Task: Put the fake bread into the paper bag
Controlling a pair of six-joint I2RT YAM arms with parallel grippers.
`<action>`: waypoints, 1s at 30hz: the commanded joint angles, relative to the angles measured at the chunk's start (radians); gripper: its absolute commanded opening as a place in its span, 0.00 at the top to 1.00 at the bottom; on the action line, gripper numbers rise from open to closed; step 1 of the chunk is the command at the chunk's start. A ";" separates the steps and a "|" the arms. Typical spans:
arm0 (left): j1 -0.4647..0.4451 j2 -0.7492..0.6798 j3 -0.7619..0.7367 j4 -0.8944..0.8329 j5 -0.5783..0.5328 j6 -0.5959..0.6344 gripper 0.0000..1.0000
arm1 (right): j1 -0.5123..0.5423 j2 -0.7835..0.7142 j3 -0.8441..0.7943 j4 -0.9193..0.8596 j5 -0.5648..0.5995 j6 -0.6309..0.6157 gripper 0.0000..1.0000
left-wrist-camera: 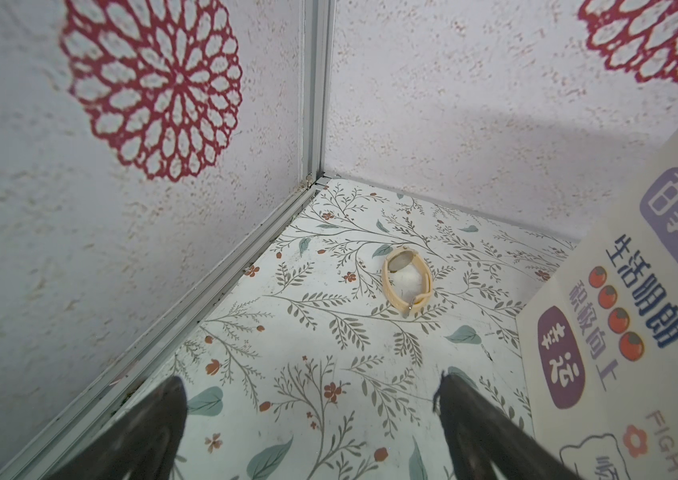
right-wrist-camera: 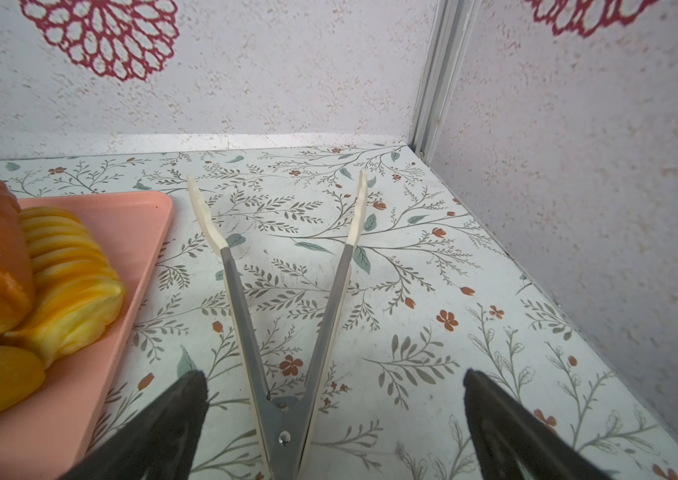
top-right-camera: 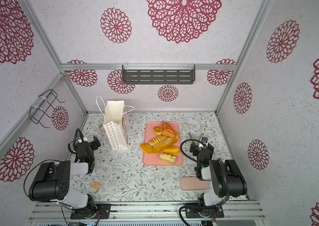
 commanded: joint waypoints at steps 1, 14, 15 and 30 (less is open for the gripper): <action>-0.005 0.004 0.005 0.000 0.004 0.018 0.03 | -0.003 -0.013 0.004 0.032 -0.003 -0.007 0.01; -0.007 0.004 -0.001 0.011 0.003 0.020 0.03 | -0.003 -0.013 0.003 0.031 -0.004 -0.005 0.01; -0.007 0.002 0.000 0.011 0.003 0.019 0.03 | -0.003 -0.013 0.005 0.030 -0.004 -0.005 0.01; -0.009 0.005 0.004 0.007 0.001 0.020 0.03 | -0.003 -0.012 0.005 0.030 -0.005 -0.006 0.01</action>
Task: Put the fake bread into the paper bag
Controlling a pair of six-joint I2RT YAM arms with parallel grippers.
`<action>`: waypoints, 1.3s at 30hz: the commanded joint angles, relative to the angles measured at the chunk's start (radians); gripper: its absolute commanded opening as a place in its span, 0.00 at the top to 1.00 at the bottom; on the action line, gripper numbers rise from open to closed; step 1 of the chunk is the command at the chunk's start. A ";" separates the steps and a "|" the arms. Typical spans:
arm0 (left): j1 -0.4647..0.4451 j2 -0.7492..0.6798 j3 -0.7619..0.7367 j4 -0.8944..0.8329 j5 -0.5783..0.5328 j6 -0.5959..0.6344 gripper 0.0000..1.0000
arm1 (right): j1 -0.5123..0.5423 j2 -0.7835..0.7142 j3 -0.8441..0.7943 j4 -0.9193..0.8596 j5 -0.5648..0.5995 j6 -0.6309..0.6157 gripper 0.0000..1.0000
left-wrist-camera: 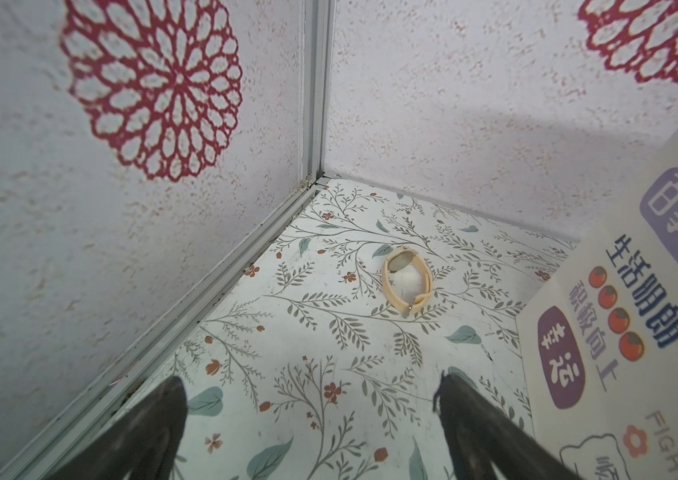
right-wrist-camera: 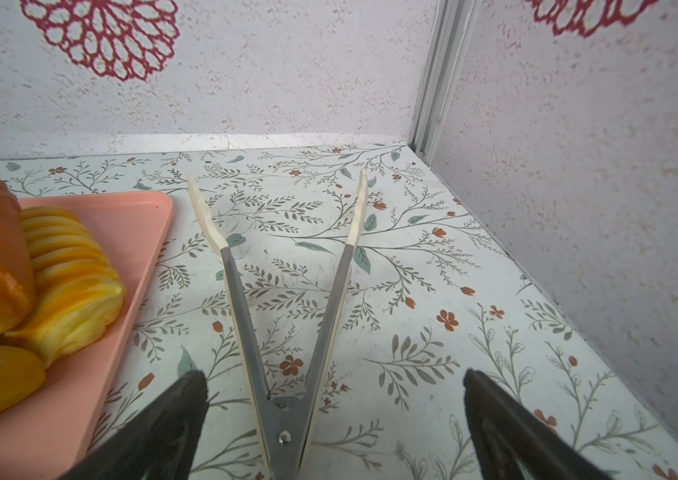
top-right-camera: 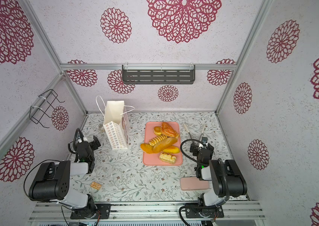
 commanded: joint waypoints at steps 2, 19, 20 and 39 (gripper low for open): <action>-0.008 0.005 0.004 0.006 0.002 0.020 0.03 | -0.003 -0.012 0.005 0.030 -0.005 -0.006 0.01; -0.007 -0.035 -0.015 0.014 -0.013 0.012 0.03 | -0.003 -0.050 -0.008 0.026 0.035 0.006 0.01; -0.007 -0.064 -0.005 -0.032 -0.032 0.005 0.03 | -0.003 -0.086 -0.012 0.003 0.067 0.018 0.01; -0.006 -0.578 0.603 -1.407 0.049 -0.337 0.02 | -0.044 -0.628 0.420 -1.240 -0.074 0.451 0.23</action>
